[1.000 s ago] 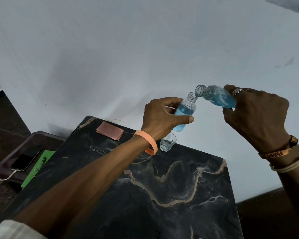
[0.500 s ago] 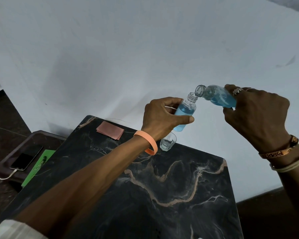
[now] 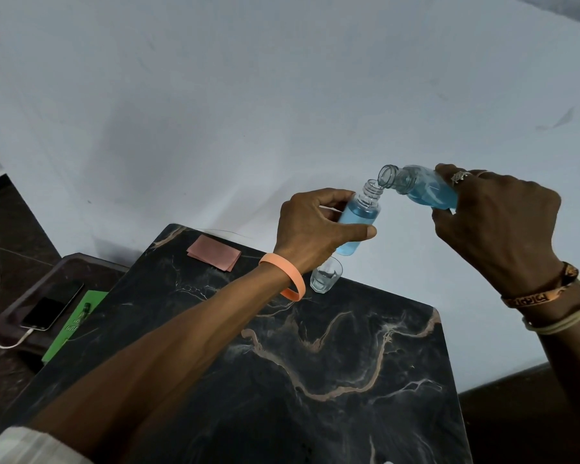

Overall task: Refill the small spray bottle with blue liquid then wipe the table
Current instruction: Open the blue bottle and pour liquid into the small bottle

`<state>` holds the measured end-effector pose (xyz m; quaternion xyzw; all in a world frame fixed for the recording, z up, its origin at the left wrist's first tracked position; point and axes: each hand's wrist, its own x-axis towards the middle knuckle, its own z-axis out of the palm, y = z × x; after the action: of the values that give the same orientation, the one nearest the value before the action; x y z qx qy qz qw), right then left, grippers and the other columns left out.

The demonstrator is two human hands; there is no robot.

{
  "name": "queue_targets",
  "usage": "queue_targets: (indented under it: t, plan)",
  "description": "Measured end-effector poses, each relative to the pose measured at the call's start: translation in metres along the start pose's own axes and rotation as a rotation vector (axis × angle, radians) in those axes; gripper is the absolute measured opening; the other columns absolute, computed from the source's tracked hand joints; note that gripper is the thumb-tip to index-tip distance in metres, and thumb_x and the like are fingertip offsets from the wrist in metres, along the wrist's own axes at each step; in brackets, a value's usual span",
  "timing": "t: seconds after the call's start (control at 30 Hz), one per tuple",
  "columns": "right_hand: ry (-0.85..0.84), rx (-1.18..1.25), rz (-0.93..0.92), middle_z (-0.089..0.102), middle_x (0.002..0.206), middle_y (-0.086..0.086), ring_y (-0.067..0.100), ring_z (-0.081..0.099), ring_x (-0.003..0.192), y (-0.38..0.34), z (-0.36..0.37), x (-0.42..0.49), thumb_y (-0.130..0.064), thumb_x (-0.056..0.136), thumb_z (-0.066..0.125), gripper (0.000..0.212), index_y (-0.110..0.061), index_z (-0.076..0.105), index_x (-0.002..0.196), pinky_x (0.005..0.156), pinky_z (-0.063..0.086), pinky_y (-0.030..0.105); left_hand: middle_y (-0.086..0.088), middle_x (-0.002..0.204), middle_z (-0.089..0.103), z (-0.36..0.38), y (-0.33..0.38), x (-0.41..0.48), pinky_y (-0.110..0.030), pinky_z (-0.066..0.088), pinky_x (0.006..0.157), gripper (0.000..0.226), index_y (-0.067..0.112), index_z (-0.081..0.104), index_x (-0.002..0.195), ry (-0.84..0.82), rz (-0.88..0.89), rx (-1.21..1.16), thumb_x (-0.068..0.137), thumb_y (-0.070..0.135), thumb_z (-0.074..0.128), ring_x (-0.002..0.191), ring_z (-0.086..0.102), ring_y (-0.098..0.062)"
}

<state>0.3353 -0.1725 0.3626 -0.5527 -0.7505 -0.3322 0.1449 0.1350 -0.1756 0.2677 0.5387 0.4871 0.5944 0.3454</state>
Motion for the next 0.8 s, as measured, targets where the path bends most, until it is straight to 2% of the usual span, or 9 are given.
queue_targets:
  t: [0.2, 0.43, 0.7, 0.8]
  plan:
    - [0.003, -0.003, 0.002, 0.073, 0.093, 0.019, 0.043, 0.065, 0.071, 0.0003, 0.0004, -0.0005, -0.015, 0.078, 0.071, 0.046, -0.013, 0.067, 0.124, 0.059, 0.024, 0.030, 0.011, 0.097, 0.076, 0.0007, -0.0010, 0.0002, -0.024, 0.061, 0.072, 0.052, 0.023, 0.075, 0.107, -0.005, 0.002, 0.003, 0.060, 0.033, 0.093, 0.080, 0.072, -0.003]
    - [0.008, 0.007, -0.004, 0.072, 0.088, 0.020, 0.043, 0.064, 0.069, -0.0003, 0.0006, -0.0009, -0.013, 0.078, 0.070, 0.045, -0.011, 0.068, 0.123, 0.058, 0.024, 0.029, 0.015, 0.094, 0.075, 0.0006, -0.0019, 0.0003, -0.018, 0.059, 0.069, 0.050, 0.026, 0.074, 0.104, 0.000, 0.006, -0.001, 0.058, 0.033, 0.093, 0.079, 0.071, 0.000]
    - [0.004, -0.002, -0.001, 0.071, 0.083, 0.018, 0.042, 0.063, 0.065, 0.0003, 0.0027, -0.0005, -0.013, 0.078, 0.071, 0.043, -0.012, 0.068, 0.121, 0.057, 0.023, 0.028, 0.011, 0.099, 0.075, 0.0009, -0.0030, 0.0004, -0.023, 0.060, 0.072, 0.052, 0.024, 0.074, 0.107, -0.002, 0.011, 0.019, 0.060, 0.035, 0.092, 0.082, 0.071, -0.002]
    - [0.001, -0.003, -0.001, 0.071, 0.084, 0.018, 0.042, 0.062, 0.065, 0.0006, 0.0028, -0.0003, -0.014, 0.079, 0.070, 0.043, -0.013, 0.068, 0.121, 0.057, 0.023, 0.029, 0.014, 0.096, 0.075, 0.0006, -0.0026, 0.0003, -0.019, 0.059, 0.070, 0.051, 0.025, 0.074, 0.107, -0.003, 0.014, 0.016, 0.060, 0.034, 0.093, 0.081, 0.071, 0.000]
